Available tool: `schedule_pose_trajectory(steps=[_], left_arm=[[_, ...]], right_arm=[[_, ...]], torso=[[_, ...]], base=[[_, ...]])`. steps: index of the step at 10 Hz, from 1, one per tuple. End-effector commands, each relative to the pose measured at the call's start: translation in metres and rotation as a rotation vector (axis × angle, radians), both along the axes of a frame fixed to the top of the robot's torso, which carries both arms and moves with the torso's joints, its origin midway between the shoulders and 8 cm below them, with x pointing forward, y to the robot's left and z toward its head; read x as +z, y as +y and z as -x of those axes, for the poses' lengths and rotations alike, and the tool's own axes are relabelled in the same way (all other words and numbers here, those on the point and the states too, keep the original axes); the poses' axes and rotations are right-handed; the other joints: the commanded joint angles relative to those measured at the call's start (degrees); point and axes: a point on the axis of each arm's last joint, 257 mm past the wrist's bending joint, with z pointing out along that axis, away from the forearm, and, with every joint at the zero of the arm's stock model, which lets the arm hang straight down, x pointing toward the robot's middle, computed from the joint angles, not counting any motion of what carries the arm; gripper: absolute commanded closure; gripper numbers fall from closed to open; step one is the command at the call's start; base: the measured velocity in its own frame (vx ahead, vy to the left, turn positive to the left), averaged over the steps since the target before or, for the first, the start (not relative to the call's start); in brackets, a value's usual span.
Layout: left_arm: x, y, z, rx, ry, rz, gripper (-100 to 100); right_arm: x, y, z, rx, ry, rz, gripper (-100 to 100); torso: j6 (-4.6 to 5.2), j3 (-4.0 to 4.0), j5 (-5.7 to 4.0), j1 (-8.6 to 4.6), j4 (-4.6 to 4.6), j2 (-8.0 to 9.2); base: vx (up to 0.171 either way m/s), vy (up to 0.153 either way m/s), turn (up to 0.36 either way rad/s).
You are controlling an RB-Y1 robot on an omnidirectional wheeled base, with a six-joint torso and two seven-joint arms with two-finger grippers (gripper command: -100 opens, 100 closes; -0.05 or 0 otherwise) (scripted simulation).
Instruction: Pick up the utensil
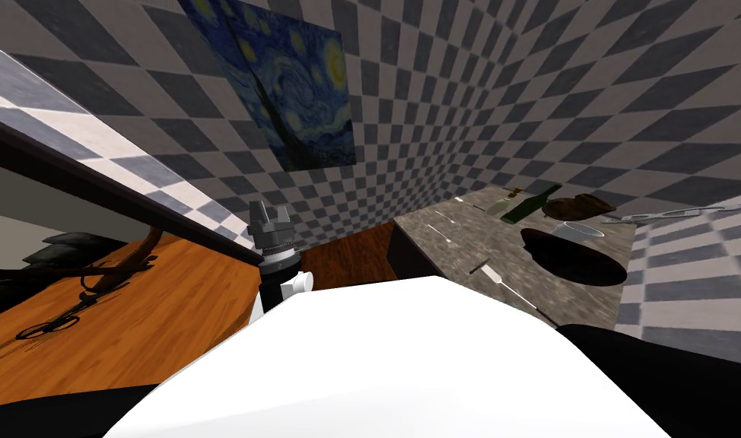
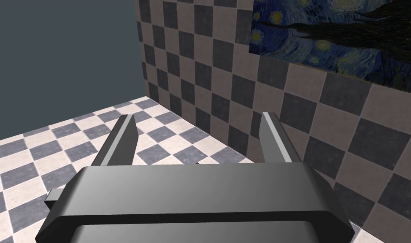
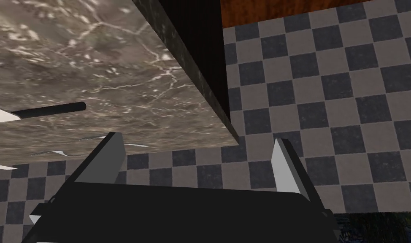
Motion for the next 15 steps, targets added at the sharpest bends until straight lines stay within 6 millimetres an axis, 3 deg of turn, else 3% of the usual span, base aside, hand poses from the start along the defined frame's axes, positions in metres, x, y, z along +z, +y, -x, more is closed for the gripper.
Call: schedule_pose_trajectory(steps=[1, 3, 5, 7, 8, 10, 11, 13, 14, 15], left_arm=[[0.0, 0.0, 0.0, 0.0, 0.0, 0.0, 0], [0.0, 0.0, 0.0, 0.0, 0.0, 0.0, 0], [0.0, 0.0, 0.0, 0.0, 0.0, 0.0, 0], [0.0, 0.0, 0.0, 0.0, 0.0, 0.0, 0], [0.0, 0.0, 0.0, 0.0, 0.0, 0.0, 0], [0.0, 0.0, 0.0, 0.0, 0.0, 0.0, 0], [0.0, 0.0, 0.0, 0.0, 0.0, 0.0, 0], [0.0, 0.0, 0.0, 0.0, 0.0, 0.0, 0], [0.0, 0.0, 0.0, 0.0, 0.0, 0.0, 0], [0.0, 0.0, 0.0, 0.0, 0.0, 0.0, 0]], right_arm=[[-0.015, -0.018, 0.032, -0.014, 0.094, 0.051, -100], [-0.029, -0.045, 0.082, -0.024, 0.235, 0.123, -100], [-0.029, -0.047, 0.084, -0.029, 0.239, 0.127, -100], [-0.037, -0.072, 0.133, -0.041, 0.368, 0.194, -100], [-0.037, -0.072, 0.133, -0.041, 0.368, 0.194, -100], [-0.04, -0.094, 0.178, -0.051, 0.48, 0.251, -100], [-0.04, -0.094, 0.178, -0.052, 0.48, 0.252, -100], [-0.04, -0.111, 0.216, -0.062, 0.572, 0.3, -100], [-0.04, -0.111, 0.216, -0.062, 0.572, 0.3, -100], [-0.039, -0.118, 0.232, -0.067, 0.609, 0.32, -100]], torso=[[0.0, 0.0, 0.0, 0.0, 0.0, 0.0], [-0.03, 0.0, -0.01, -0.12, 0.0, 0.0], [0.0, 0.01, -0.03, -0.14, 0.0, 0.01], [-0.02, 0.12, -0.01, -0.03, 0.05, 0.2], [0.0, 0.08, -0.01, -0.14, 0.03, 0.13], [-0.02, 0.1, -0.02, -0.1, 0.04, 0.16], [0.0, 0.07, -0.03, -0.15, 0.03, 0.11], [0.01, 0.12, -0.01, -0.08, 0.05, 0.2], [0.0, 0.1, -0.02, -0.15, 0.04, 0.17], [0.03, 0.13, -0.04, -0.12, 0.06, 0.21]], base=[[0.063, -0.035, 0.176], [0.1, -0.055, 0.252], [0.045, -0.042, 0.034], [0.044, -0.047, 0.17], [0.039, -0.059, 0.082], [0.05, -0.057, 0.181], [0.039, -0.063, 0.04], [0.03, -0.062, 0.121], [0.023, -0.061, 0.047], [0.017, -0.051, 0.06]])
